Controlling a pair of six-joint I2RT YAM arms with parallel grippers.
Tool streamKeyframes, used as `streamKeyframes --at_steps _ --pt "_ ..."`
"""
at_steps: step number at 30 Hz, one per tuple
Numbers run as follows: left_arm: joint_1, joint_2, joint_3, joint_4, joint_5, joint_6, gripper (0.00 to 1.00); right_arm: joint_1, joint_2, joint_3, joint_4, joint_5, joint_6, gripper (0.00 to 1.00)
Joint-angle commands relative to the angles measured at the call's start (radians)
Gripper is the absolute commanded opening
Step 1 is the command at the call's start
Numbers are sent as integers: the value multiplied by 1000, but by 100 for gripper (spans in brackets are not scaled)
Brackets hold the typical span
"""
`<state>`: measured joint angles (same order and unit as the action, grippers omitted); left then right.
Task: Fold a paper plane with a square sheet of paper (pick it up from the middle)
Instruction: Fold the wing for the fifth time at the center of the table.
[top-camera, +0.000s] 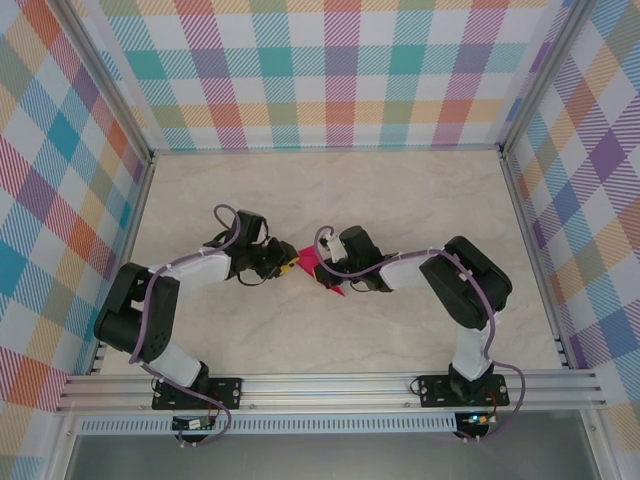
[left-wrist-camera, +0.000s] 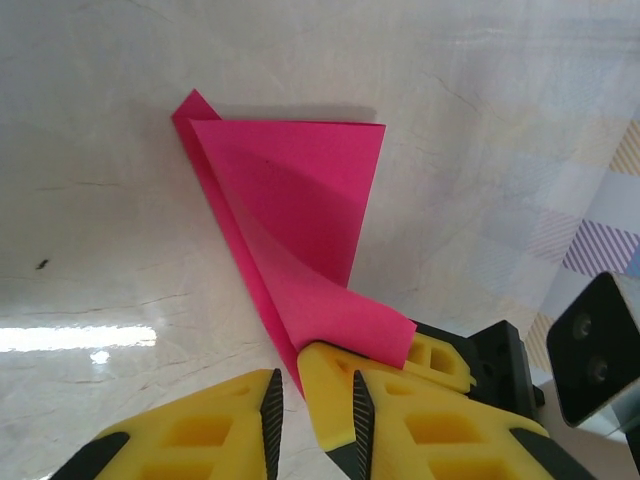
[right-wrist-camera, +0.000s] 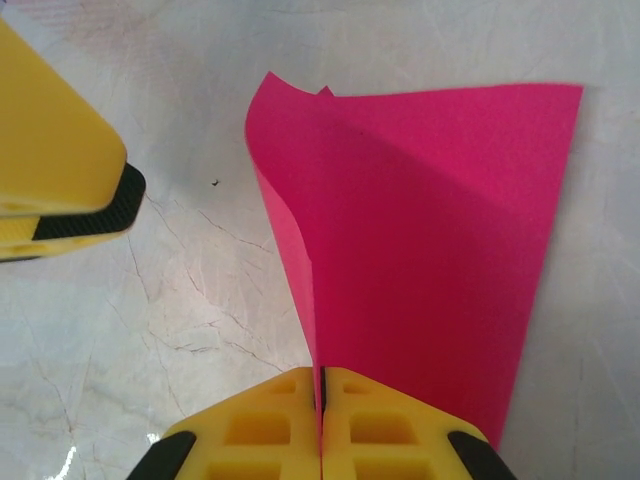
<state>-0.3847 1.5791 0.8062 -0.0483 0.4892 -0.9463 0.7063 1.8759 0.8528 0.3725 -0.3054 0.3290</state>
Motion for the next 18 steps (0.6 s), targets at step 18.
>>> streamKeyframes --at_steps 18 --pt "-61 126 24 134 65 19 20 -59 70 26 5 -189 188 9"
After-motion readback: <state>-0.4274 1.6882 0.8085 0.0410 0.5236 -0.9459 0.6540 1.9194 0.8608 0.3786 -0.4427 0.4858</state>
